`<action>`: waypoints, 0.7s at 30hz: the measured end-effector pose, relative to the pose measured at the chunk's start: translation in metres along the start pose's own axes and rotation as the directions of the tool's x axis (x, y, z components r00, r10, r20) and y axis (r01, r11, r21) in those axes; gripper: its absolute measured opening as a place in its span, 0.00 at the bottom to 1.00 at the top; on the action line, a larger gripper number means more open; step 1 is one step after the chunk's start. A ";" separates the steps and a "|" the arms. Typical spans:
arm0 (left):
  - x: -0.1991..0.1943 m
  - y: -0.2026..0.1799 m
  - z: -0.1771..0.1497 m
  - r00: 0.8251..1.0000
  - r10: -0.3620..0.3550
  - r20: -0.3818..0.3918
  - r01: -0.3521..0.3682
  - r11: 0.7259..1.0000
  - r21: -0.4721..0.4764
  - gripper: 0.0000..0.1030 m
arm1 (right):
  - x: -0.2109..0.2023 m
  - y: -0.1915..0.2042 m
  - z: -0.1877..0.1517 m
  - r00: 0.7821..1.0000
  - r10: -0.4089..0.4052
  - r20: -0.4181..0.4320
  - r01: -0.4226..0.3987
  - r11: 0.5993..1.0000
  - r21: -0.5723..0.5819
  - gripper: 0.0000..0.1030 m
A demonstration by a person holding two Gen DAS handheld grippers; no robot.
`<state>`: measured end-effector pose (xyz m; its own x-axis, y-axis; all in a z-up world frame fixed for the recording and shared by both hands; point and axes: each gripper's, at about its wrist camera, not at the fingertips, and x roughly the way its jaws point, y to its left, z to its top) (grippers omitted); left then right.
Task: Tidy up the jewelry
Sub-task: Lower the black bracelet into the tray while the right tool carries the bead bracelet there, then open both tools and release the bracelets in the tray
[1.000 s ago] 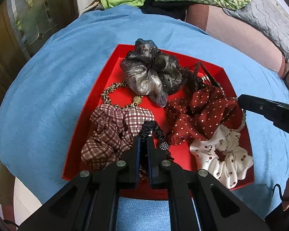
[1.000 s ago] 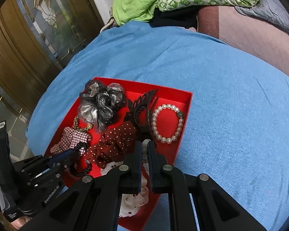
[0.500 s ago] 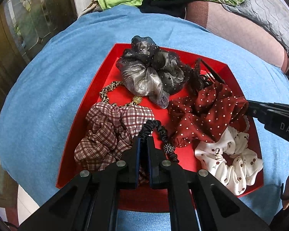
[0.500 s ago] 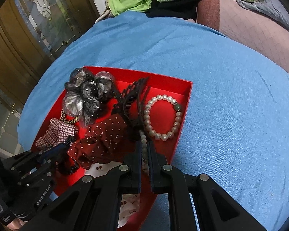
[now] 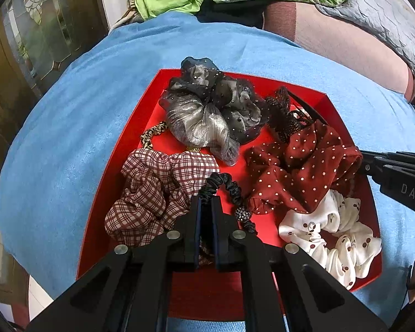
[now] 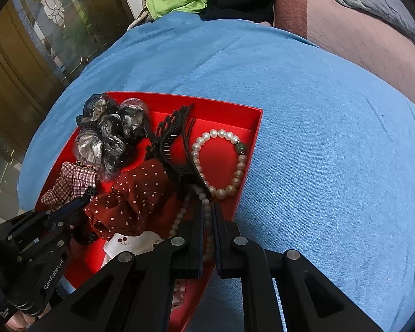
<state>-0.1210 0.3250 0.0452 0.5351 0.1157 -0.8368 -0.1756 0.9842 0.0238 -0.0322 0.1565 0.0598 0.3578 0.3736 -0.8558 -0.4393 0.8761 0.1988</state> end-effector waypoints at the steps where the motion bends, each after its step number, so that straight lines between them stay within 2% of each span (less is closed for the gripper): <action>1: 0.000 0.000 0.000 1.000 -0.001 -0.001 0.001 1.000 0.000 0.07 | 0.000 0.000 0.000 1.000 -0.002 0.000 0.002 1.000 -0.002 0.07; 8: -0.009 0.000 0.000 1.000 -0.013 -0.004 0.012 1.000 -0.007 0.07 | -0.005 0.001 -0.001 1.000 0.013 0.001 -0.013 1.000 0.001 0.07; 12: -0.018 -0.001 -0.002 1.000 -0.013 0.000 0.013 1.000 -0.010 0.09 | -0.014 0.005 -0.002 0.999 0.038 0.016 -0.037 0.999 -0.006 0.13; 14: -0.023 0.000 -0.003 1.000 -0.011 0.001 0.011 1.000 -0.017 0.15 | -0.020 0.008 -0.003 0.998 0.056 0.029 -0.055 0.998 -0.013 0.25; 16: -0.030 0.002 -0.003 1.000 -0.012 0.005 0.012 1.000 -0.023 0.30 | -0.029 0.009 -0.004 0.995 0.083 0.049 -0.083 0.996 -0.009 0.34; 19: -0.044 0.004 -0.005 1.000 0.002 0.029 -0.001 1.000 -0.029 0.47 | -0.040 0.009 -0.006 0.993 0.096 0.071 -0.096 0.995 -0.002 0.36; 21: -0.051 0.005 -0.006 0.999 0.008 0.037 -0.007 0.999 -0.032 0.48 | -0.048 0.007 -0.007 0.991 0.108 0.083 -0.109 0.994 0.011 0.36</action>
<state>-0.1544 0.3227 0.0846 0.5642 0.1289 -0.8155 -0.2055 0.9786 0.0124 -0.0582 0.1429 0.0987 0.3754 0.4896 -0.7870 -0.4668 0.8334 0.2959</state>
